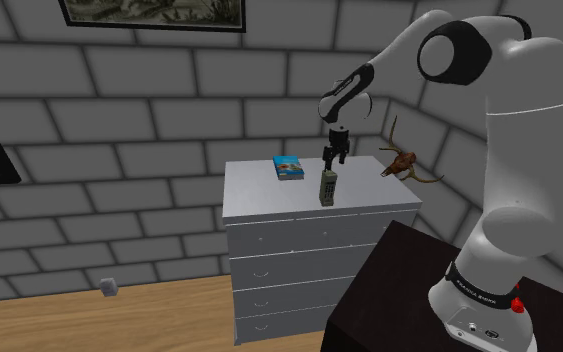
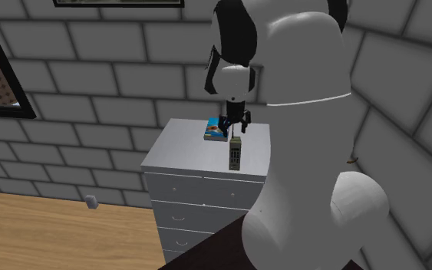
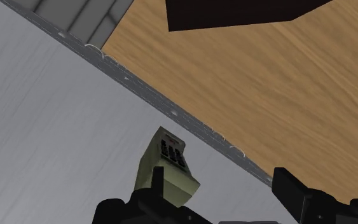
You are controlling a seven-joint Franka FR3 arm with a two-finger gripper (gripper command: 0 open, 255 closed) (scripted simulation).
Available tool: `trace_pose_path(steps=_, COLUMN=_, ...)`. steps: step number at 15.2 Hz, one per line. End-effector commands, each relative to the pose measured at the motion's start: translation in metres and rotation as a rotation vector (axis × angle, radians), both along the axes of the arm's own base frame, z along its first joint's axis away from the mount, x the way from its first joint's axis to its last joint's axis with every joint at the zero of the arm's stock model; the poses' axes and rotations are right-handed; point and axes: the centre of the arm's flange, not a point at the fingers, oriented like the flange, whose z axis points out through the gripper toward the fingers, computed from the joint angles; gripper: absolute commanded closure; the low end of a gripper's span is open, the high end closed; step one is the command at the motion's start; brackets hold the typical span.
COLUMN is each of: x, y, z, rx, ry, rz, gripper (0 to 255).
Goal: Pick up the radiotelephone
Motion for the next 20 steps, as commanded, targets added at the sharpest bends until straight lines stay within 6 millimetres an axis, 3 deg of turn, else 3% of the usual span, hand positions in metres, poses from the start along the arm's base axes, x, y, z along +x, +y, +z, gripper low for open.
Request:
trace_pose_path(steps=1, x=0.011, y=-0.017, z=-0.018, rx=0.001, ry=0.000, rz=-0.012, gripper=0)
trace_pose_path(steps=4, x=0.026, y=-0.036, z=-0.041, rx=0.002, ry=0.001, rz=-0.026, gripper=0)
trace_pose_path(steps=13, x=0.026, y=-0.036, z=-0.081, rx=0.002, ry=0.001, rz=-0.026, gripper=0)
trace_pose_path(steps=14, x=0.027, y=-0.036, z=-0.080, rx=0.002, ry=0.001, rz=-0.026, gripper=255)
trace_pose_path(steps=20, x=0.027, y=-0.036, z=-0.080, rx=0.002, ry=0.001, rz=-0.026, gripper=255)
